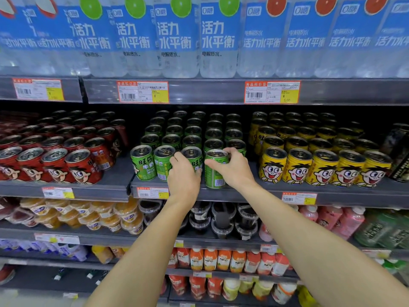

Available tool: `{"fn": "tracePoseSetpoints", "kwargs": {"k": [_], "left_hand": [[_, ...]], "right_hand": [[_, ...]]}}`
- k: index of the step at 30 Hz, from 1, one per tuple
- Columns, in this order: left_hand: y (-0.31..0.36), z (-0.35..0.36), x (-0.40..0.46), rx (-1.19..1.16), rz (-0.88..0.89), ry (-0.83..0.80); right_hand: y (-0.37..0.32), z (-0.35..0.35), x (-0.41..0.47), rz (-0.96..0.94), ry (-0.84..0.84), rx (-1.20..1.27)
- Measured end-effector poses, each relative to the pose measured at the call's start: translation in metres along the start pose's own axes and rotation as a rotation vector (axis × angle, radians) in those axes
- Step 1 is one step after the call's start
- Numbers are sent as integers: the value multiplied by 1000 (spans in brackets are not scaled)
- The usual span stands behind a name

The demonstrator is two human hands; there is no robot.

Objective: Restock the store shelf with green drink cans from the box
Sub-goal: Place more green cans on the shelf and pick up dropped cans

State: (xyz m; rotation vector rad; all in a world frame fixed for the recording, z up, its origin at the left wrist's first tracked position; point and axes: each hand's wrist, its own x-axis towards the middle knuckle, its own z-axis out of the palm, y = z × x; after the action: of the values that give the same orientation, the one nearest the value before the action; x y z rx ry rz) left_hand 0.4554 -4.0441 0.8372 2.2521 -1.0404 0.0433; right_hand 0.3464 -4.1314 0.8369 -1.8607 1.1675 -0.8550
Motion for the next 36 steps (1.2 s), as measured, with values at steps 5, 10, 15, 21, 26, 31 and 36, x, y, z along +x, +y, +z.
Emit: {"fn": "tracePoseSetpoints", "kwargs": {"k": [5, 10, 15, 21, 26, 31, 36], "left_hand": [[1, 0, 2, 60, 3, -22], [-10, 5, -4, 1, 45, -21], [-35, 9, -18, 45, 176, -42], [-76, 7, -17, 361, 447, -83], [-93, 9, -19, 455, 608, -82], [-98, 11, -22, 500, 633, -101], [-101, 20, -26, 532, 615, -120]], "right_hand": [[0, -1, 1, -11, 1, -3], [1, 0, 2, -3, -5, -1], [-1, 0, 0, 22, -21, -7], [0, -2, 0, 11, -29, -14], [-1, -3, -7, 1, -12, -44], [-3, 0, -13, -12, 28, -76], [-6, 4, -16, 8, 84, -72]]}}
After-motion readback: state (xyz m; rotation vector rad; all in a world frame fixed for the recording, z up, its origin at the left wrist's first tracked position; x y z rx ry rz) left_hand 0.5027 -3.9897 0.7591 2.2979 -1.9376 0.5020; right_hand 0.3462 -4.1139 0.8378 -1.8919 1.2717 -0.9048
